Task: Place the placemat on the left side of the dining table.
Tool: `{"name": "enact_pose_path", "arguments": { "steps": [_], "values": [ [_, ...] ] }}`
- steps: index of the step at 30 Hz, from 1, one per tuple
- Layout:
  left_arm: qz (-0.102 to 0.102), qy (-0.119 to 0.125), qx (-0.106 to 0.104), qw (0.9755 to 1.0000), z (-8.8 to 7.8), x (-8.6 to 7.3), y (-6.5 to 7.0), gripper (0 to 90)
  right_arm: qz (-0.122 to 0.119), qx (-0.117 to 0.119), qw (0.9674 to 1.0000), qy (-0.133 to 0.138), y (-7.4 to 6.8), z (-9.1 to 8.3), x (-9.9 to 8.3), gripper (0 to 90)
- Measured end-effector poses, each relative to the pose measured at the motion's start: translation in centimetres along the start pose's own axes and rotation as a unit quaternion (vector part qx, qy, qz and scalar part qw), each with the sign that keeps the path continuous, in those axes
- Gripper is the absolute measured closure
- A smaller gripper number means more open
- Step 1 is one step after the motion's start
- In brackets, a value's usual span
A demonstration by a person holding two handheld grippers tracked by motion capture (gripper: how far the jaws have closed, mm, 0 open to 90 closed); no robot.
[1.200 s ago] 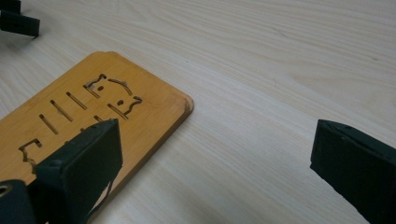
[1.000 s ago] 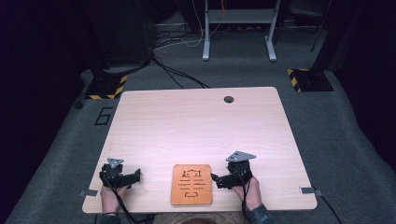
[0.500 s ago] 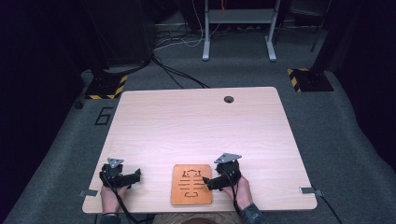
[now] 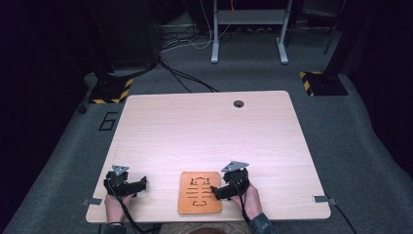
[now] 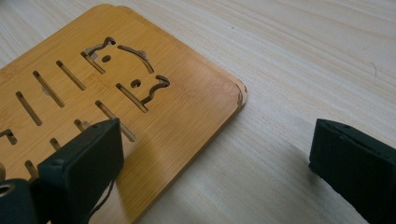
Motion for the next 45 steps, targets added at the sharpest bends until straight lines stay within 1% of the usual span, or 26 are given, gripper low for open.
{"name": "enact_pose_path", "arguments": {
  "steps": [12, 18, 20, 21, 22, 25, 28, 29, 32, 33, 34, 36, 37, 38, 45],
  "values": [
    [0.0, 0.0, 0.0, 1.0, 0.0, 0.0, 0.0, 0.0, -0.008, 0.01, 0.9999, -0.002, -0.3, 0.1, -0.1, 1.6],
    [0.0, 0.0, 0.0, 1.0, 0.0, 0.0, 0.0, 0.0, -0.002, 0.012, 0.9999, -0.005, -0.2, 0.0, -0.3, 1.4],
    [0.0, 0.0, 0.0, 1.0, 0.0, 0.0, 0.0, 0.0, -0.001, 0.015, 0.9999, -0.005, 0.0, -0.1, -0.4, 1.3],
    [0.0, 0.0, 0.0, 1.0, 0.0, 0.0, 0.0, 0.1, 0.003, 0.013, 0.9999, -0.005, 0.0, -0.2, -0.4, 1.3],
    [0.0, 0.0, 0.0, 1.0, 0.0, 0.0, 0.0, 0.0, -0.001, 0.013, 0.9999, -0.002, 0.2, -0.2, -0.4, 1.4],
    [0.0, 0.0, 0.0, 1.0, 0.0, 0.0, 0.0, 0.1, 0.003, 0.015, 0.9999, -0.001, 0.3, -0.4, -0.6, 1.8],
    [0.0, 0.0, 0.0, 1.0, 0.0, 0.0, 0.0, 0.0, 0.0, 0.015, 0.9999, 0.001, 0.5, -0.4, -0.6, 1.8],
    [0.0, 0.0, 0.0, 1.0, 0.0, 0.0, 0.0, 0.0, 0.005, 0.015, 0.9999, -0.002, 0.5, -0.5, -0.7, 1.8],
    [0.0, 0.0, 0.0, 1.0, 0.0, 0.0, 0.0, 0.0, -0.002, 0.017, 0.9998, 0.002, 0.7, -0.6, -0.7, 1.7],
    [0.0, 0.0, 0.0, 1.0, 0.0, 0.0, 0.0, 0.0, -0.002, 0.017, 0.9998, 0.002, 0.7, -0.6, -0.7, 1.7],
    [0.0, 0.0, 0.0, 1.0, 0.0, 0.0, 0.0, 0.0, 0.003, 0.016, 0.9999, -0.001, 0.8, -0.7, -0.8, 1.7],
    [0.0, 0.0, 0.0, 1.0, 0.0, 0.0, 0.0, 0.0, -0.003, 0.016, 0.9999, 0.002, 1.0, -0.8, -0.9, 1.7],
    [0.0, 0.0, 0.0, 1.0, 0.0, 0.0, 0.0, 0.1, -0.003, 0.016, 0.9999, 0.002, 1.0, -0.8, -0.9, 1.7],
    [0.0, 0.0, 0.0, 1.0, 0.0, 0.0, 0.0, 0.0, 0.002, 0.016, 0.9999, 0.0, 1.0, -0.9, -0.9, 1.5],
    [0.0, 0.0, 0.0, 1.0, 0.0, 0.0, 0.0, 0.0, -0.004, 0.016, 0.9999, 0.0, 1.3, -1.0, -1.0, 1.2]
  ]
}}
Point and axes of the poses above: each handheld gripper's, and its own axes: z roughly forward along the jaws, x roughly out of its top, y roughly to its right, the point moved 5 cm from there along z, roughly forward along the jaws, and after that the axes turned 7 degrees about y, right-handed, at the moved point
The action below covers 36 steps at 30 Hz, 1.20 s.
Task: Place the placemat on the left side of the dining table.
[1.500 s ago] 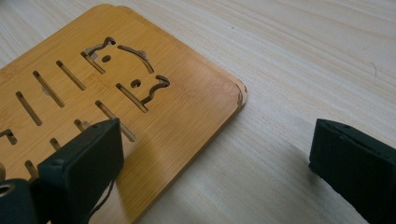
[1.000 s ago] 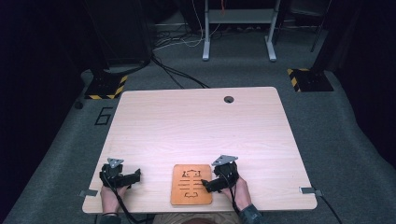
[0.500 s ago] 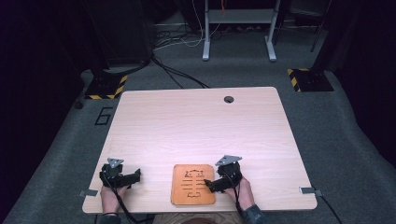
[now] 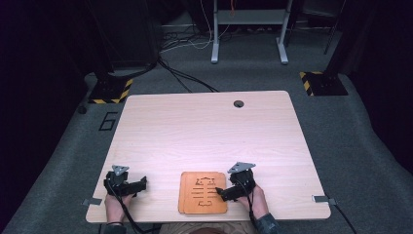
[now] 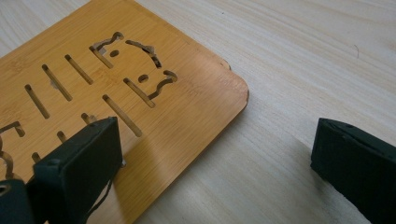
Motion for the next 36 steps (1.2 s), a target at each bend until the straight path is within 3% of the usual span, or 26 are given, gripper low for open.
{"name": "enact_pose_path", "arguments": {
  "steps": [13, 31, 36],
  "values": [
    [0.0, 0.0, 0.0, 1.0, 0.0, 0.0, 0.0, 0.0, 0.002, -0.003, 1.0, -0.002, 0.6, -0.5, -0.3, 1.0],
    [0.0, 0.003, 0.002, 1.0, 0.0, 0.0, 0.1, 0.1, 0.003, -0.026, 0.9996, -0.011, 1.3, -1.2, -0.8, 0.0],
    [0.007, -0.009, -0.012, 0.9999, -0.4, -0.1, 0.8, 0.0, -0.001, -0.026, 0.9996, -0.007, 1.4, -1.2, -0.8, 0.0]
  ]
}}
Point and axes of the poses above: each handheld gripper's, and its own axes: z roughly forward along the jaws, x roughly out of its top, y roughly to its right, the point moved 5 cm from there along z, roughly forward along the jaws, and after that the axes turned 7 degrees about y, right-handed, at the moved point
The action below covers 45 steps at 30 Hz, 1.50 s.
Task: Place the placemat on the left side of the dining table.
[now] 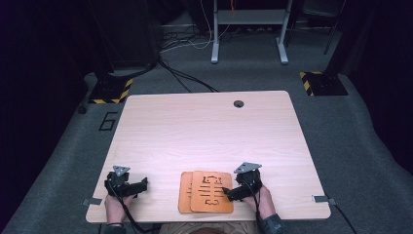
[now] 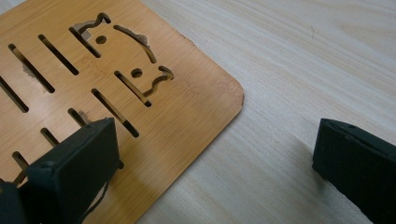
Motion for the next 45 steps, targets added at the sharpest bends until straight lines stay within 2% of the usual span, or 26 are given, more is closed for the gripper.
{"name": "enact_pose_path", "arguments": {
  "steps": [6, 8, 11, 13, 18, 21, 26, 29, 31, 33, 36, 38, 40, 41, 45],
  "values": [
    [0.005, 0.012, -0.037, 0.9993, -0.7, 0.8, 2.2, 0.0, -0.001, -0.002, 1.0, 0.003, 0.1, 0.0, 0.0, 0.0],
    [0.01, 0.011, -0.055, 0.9984, -0.9, 1.1, 3.0, 0.0, 0.003, -0.003, 1.0, 0.002, 0.0, -0.1, -0.1, 0.0],
    [0.023, 0.006, -0.08, 0.9965, -1.4, 1.4, 4.2, 0.0, 0.004, -0.003, 1.0, 0.003, 0.0, -0.1, -0.1, 0.0],
    [0.025, 0.011, -0.098, 0.9948, -1.7, 1.7, 5.1, 0.0, 0.004, -0.003, 1.0, 0.003, 0.0, -0.1, -0.1, 0.0],
    [0.033, 0.002, -0.123, 0.9919, -1.9, 2.2, 7.0, 0.0, 0.007, -0.005, 1.0, 0.003, 0.0, -0.1, -0.1, 0.0],
    [0.035, 0.006, -0.137, 0.9899, -2.0, 2.5, 8.2, 0.0, 0.008, -0.005, 1.0, 0.003, 0.0, -0.1, -0.1, 0.0],
    [0.052, 0.003, -0.163, 0.9852, -2.0, 3.0, 9.9, 0.3, 0.008, -0.007, 0.9999, 0.004, 0.0, -0.1, -0.1, 0.0],
    [0.051, 0.004, -0.176, 0.983, -2.0, 3.1, 11.0, 0.4, 0.004, -0.008, 0.9999, 0.007, 0.1, -0.1, -0.1, 0.0],
    [0.058, 0.005, -0.185, 0.981, -2.0, 3.2, 11.6, 0.4, 0.004, -0.007, 0.9999, 0.008, 0.1, -0.1, -0.1, 0.0],
    [0.06, 0.002, -0.197, 0.9786, -1.9, 3.1, 12.3, 0.6, 0.004, -0.007, 0.9999, 0.008, 0.1, -0.1, -0.1, 0.0],
    [0.063, -0.002, -0.221, 0.9732, -1.9, 3.0, 13.2, 1.4, 0.004, -0.007, 0.9999, 0.008, 0.1, -0.1, -0.1, 0.0],
    [0.064, -0.002, -0.226, 0.972, -1.8, 3.0, 13.7, 1.5, 0.004, -0.007, 0.9999, 0.008, 0.1, -0.1, -0.1, 0.0],
    [0.07, -0.007, -0.234, 0.9698, -1.8, 3.0, 14.0, 1.5, 0.004, -0.007, 0.9999, 0.008, 0.1, -0.1, -0.1, 0.0],
    [0.069, -0.005, -0.233, 0.9699, -1.7, 3.0, 14.3, 1.5, 0.004, -0.007, 0.9999, 0.008, 0.1, -0.1, -0.1, 0.0],
    [0.076, -0.01, -0.244, 0.9668, -1.7, 3.0, 15.0, 1.5, 0.004, -0.007, 0.9999, 0.008, 0.1, -0.1, -0.1, 0.0]
  ]
}}
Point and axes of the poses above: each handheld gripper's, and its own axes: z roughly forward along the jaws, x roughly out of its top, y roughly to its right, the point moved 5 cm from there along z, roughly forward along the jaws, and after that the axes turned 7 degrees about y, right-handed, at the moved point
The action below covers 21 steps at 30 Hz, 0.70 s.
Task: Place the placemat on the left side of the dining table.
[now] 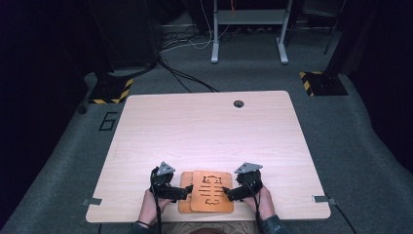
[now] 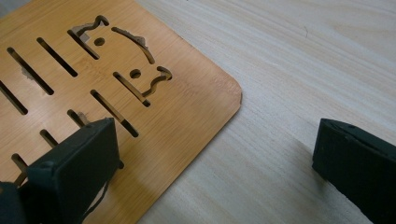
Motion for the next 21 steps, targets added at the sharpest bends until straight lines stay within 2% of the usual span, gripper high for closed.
{"name": "enact_pose_path", "arguments": {
  "steps": [7, 13, 21],
  "values": [
    [0.009, -0.01, -0.019, 0.9997, 1.1, 0.0, 1.1, 0.5, 0.001, 0.001, 1.0, 0.001, 0.0, 0.0, 0.0, 0.0],
    [0.011, -0.016, -0.023, 0.9995, 1.8, 0.0, 1.7, 0.0, 0.001, -0.001, 1.0, 0.001, 0.0, 0.0, 0.0, 0.0],
    [0.017, -0.035, -0.05, 0.998, 2.8, -0.2, 2.7, 0.0, 0.001, -0.001, 1.0, 0.001, 0.0, 0.0, 0.0, 0.0]
  ]
}}
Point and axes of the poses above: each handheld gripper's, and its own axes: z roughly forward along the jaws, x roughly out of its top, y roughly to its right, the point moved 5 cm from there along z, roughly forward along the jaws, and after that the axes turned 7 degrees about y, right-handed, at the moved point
